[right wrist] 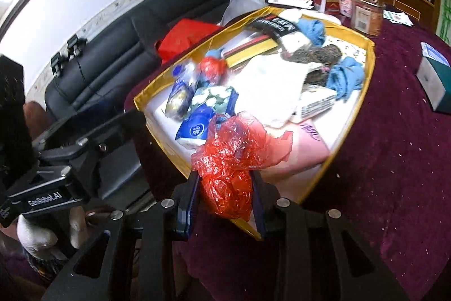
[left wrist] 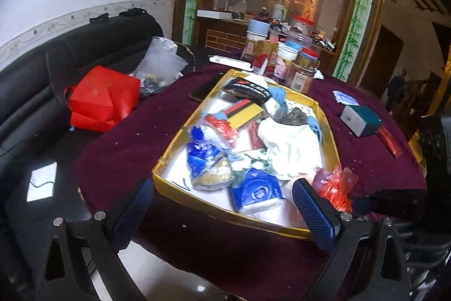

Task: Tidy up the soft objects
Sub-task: 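Carry the red mesh bag with the right tool over the tray, then lower the red mesh bag into the tray and open the right tool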

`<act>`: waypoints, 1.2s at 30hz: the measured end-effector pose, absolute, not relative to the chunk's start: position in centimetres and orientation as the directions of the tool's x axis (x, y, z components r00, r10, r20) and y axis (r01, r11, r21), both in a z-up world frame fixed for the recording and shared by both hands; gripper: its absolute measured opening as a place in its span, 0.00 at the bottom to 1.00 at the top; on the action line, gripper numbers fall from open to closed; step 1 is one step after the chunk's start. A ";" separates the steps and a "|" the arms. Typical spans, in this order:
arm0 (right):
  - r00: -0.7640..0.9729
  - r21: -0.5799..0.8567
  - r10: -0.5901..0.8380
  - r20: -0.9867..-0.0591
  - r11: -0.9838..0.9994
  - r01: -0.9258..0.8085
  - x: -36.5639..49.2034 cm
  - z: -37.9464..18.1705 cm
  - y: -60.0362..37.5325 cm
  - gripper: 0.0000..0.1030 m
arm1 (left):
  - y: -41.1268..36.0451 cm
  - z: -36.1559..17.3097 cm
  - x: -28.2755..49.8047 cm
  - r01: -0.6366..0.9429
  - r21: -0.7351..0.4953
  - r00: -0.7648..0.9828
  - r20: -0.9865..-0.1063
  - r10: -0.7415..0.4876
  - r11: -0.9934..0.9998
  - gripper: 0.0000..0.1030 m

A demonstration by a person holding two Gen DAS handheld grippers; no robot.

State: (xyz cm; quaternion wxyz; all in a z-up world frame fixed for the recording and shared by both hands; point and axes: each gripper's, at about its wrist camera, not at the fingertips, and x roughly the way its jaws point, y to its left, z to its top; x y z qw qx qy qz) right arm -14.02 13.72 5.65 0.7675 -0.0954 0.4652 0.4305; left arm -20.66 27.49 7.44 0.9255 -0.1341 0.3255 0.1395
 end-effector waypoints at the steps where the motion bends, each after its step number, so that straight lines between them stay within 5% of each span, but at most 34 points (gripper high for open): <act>1: 0.197 0.249 0.567 -0.800 0.612 -0.750 -14.0 5.6 13.9 0.31 | 27.6 7.4 -20.7 -0.352 -0.152 0.747 -0.641 0.179 0.924 0.98; 36: 0.316 0.109 0.428 -0.847 0.720 -0.685 -10.8 4.0 14.4 0.31 | 26.9 6.6 -20.8 -0.369 -0.075 0.709 -0.668 0.229 0.926 0.98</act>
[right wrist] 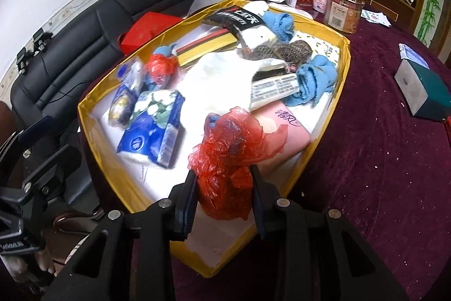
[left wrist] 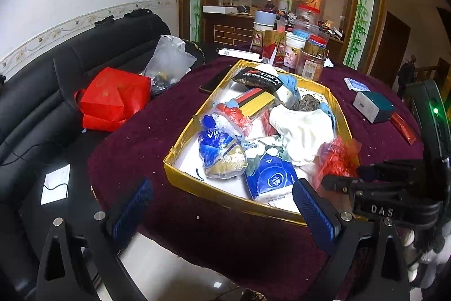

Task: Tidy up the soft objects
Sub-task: 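Lower the red mesh bag into the tray and open the right tool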

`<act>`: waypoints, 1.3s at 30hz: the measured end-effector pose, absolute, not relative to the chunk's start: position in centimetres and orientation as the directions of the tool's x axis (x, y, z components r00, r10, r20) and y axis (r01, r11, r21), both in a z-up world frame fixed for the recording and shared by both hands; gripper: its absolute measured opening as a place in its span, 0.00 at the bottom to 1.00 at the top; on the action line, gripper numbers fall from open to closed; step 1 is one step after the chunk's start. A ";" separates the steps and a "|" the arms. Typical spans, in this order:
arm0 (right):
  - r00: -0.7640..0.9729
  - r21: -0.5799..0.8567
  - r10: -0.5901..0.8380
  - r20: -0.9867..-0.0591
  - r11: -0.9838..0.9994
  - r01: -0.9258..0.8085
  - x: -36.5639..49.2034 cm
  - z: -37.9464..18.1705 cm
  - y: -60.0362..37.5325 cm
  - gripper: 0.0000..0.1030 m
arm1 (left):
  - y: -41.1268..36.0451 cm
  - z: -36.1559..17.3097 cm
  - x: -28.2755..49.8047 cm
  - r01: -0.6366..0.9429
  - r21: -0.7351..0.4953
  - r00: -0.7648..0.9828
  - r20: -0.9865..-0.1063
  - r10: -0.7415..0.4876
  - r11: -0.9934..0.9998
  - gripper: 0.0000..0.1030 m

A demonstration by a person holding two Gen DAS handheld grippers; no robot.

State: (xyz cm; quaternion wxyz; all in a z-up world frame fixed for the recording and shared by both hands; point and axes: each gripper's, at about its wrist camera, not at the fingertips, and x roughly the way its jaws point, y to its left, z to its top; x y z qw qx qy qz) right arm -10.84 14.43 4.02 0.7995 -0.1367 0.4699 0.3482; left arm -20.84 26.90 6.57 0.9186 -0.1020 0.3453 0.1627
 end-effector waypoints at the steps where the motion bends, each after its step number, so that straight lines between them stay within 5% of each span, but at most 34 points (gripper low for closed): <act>1: 0.318 0.107 0.426 -0.847 0.722 -0.683 -10.8 4.0 14.5 0.31 | 26.9 6.5 -20.9 -0.370 -0.074 0.708 -0.668 0.229 0.926 0.98; 18: 0.307 0.059 0.413 -0.858 0.672 -0.738 -13.2 3.4 16.5 0.31 | 27.0 5.8 -20.9 -0.369 -0.076 0.691 -0.689 0.219 0.926 0.98; 23: 0.334 0.033 0.388 -0.859 0.694 -0.720 -13.2 3.7 16.3 0.41 | 27.5 5.7 -21.3 -0.369 -0.099 0.701 -0.682 0.207 0.924 0.98; 27: 0.349 0.060 0.424 -0.836 0.702 -0.709 -13.7 5.0 15.3 0.65 | 27.6 5.7 -21.1 -0.376 -0.102 0.694 -0.689 0.207 0.921 0.98; 39: 0.388 0.182 0.534 -0.751 0.733 -0.656 -14.2 7.9 9.7 0.68 | 25.9 6.7 -21.4 -0.354 -0.100 0.707 -0.679 0.196 0.930 0.98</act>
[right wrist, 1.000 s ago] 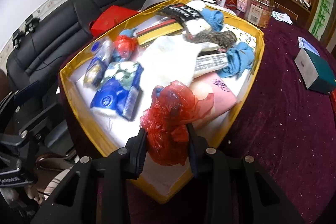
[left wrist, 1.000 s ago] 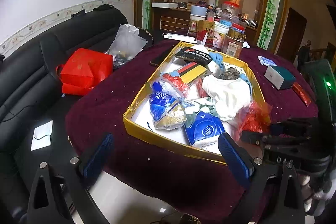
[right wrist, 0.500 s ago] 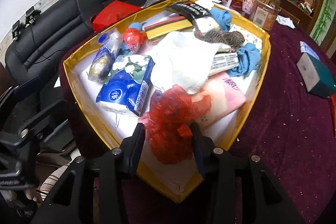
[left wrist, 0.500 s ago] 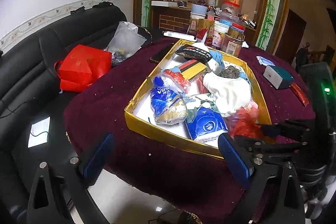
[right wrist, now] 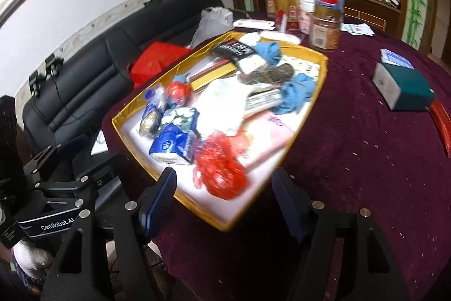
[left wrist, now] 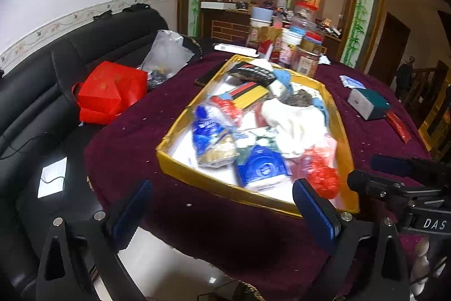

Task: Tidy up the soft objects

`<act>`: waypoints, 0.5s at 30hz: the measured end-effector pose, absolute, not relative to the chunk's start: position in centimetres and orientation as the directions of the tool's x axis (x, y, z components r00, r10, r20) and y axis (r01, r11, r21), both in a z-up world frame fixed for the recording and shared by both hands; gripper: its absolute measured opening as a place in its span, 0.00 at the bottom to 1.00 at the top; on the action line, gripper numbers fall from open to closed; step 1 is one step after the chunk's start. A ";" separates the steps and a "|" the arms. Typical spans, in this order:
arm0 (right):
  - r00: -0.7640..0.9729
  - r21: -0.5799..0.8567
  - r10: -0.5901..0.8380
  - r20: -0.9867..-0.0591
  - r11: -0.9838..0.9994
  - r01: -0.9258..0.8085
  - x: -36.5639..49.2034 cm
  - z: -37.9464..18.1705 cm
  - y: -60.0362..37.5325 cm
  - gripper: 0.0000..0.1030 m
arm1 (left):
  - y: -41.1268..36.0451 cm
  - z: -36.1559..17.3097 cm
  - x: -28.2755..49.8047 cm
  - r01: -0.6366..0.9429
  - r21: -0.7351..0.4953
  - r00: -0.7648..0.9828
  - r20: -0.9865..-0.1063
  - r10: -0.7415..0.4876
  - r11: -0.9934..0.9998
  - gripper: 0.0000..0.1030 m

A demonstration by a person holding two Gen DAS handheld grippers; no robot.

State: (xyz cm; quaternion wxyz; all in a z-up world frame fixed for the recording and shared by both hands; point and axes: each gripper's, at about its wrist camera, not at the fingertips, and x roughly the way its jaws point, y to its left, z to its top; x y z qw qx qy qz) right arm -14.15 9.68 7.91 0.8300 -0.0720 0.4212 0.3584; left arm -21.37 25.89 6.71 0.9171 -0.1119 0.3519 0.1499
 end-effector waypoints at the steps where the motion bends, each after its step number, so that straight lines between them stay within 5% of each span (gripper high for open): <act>1: 0.394 0.190 0.537 -0.746 0.738 -0.647 -14.1 8.0 9.0 0.69 | 25.4 6.9 -21.4 -0.343 -0.100 0.712 -0.676 0.190 0.934 0.98; 15: 0.494 0.316 0.537 -0.684 0.828 -0.463 -11.8 7.9 -4.0 0.73 | 15.8 9.9 -19.5 -0.174 -0.018 0.757 -0.641 0.122 0.985 0.98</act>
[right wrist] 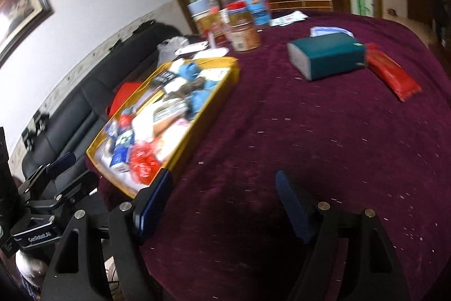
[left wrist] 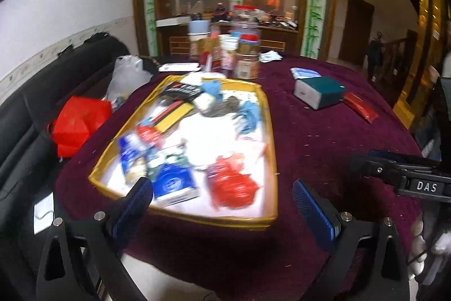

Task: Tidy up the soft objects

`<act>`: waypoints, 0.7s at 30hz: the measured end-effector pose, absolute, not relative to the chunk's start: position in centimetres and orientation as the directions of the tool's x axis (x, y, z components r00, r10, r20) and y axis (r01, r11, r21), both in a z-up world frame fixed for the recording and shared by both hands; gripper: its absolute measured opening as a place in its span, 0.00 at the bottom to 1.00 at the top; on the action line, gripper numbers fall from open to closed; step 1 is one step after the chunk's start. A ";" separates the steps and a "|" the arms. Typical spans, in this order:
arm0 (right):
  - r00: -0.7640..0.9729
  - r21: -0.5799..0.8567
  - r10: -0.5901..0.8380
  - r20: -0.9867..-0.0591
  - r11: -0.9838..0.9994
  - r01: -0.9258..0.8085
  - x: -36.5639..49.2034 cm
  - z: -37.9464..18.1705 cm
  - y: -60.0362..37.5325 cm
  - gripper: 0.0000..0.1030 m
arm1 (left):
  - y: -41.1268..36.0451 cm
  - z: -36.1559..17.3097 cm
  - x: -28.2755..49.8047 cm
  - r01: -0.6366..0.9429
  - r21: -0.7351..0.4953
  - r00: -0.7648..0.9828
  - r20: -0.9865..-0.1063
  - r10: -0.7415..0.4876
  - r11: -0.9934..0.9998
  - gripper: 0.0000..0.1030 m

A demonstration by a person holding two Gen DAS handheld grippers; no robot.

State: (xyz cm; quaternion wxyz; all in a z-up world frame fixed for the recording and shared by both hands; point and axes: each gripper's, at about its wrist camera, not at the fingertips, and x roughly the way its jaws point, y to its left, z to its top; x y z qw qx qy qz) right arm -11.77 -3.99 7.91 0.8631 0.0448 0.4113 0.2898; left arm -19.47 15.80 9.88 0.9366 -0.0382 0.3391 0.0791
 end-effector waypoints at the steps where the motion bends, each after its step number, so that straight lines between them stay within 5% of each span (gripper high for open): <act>1: 0.501 0.320 0.534 -0.681 0.833 -0.451 -11.7 7.8 -4.7 0.73 | 14.9 10.1 -19.2 -0.160 -0.007 0.759 -0.640 0.119 0.987 0.98; 21: 0.670 0.103 0.393 -0.629 0.897 -0.429 -14.4 8.1 -5.3 0.83 | 9.6 10.3 -16.8 -0.138 0.117 0.745 -0.641 0.181 0.983 0.98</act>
